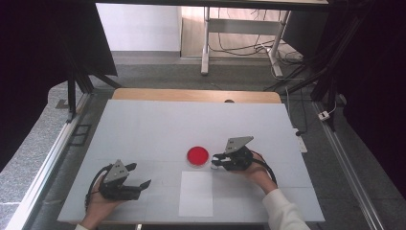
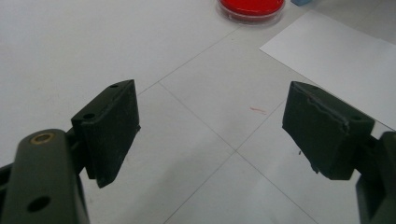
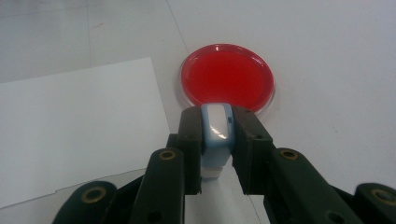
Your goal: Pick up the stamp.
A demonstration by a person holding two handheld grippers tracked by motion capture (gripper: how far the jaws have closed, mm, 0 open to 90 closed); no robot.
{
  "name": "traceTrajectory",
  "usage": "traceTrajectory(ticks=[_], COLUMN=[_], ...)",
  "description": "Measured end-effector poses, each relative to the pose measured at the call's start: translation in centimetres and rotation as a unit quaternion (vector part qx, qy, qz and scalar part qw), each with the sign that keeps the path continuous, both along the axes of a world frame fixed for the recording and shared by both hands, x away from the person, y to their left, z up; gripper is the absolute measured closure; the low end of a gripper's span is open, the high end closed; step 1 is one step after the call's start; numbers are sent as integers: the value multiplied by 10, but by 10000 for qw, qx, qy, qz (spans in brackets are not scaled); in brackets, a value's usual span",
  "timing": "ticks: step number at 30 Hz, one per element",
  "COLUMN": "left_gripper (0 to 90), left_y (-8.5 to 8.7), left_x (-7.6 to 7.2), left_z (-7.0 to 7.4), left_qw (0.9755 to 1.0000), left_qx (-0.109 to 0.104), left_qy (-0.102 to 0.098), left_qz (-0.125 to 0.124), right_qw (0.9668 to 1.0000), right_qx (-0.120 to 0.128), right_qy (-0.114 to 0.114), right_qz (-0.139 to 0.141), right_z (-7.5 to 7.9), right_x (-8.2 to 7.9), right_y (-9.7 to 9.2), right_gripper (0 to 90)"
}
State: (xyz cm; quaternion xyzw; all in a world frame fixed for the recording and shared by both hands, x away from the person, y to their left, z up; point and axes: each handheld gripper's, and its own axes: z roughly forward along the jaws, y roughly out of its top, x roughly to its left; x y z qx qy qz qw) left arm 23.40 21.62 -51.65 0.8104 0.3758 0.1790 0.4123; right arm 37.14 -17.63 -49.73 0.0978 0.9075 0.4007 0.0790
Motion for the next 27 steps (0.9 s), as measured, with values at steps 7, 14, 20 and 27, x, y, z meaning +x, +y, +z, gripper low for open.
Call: traceTrajectory(ticks=[7,14,20,27], left_gripper=[188,188,189,190], left_y=[0,1,1,0], left_x=[0,0,-1,-1], left_z=[0,0,0,0], left_qw=[10000,10000,10000,10000], left_qx=[0,2,-3,5], left_qy=[0,-5,-12,-20], left_qz=[8,17,22,18], right_qw=[10000,9998,9991,9968], right_qx=[13,100,266,443], right_qy=[-12,-69,-79,-150], right_qz=[25,-175,-315,-653], right_z=[0,3,6,10], right_x=[-1,-3,-4,-9], right_y=[1,-1,-5,-9], right_gripper=[750,752,753,753])
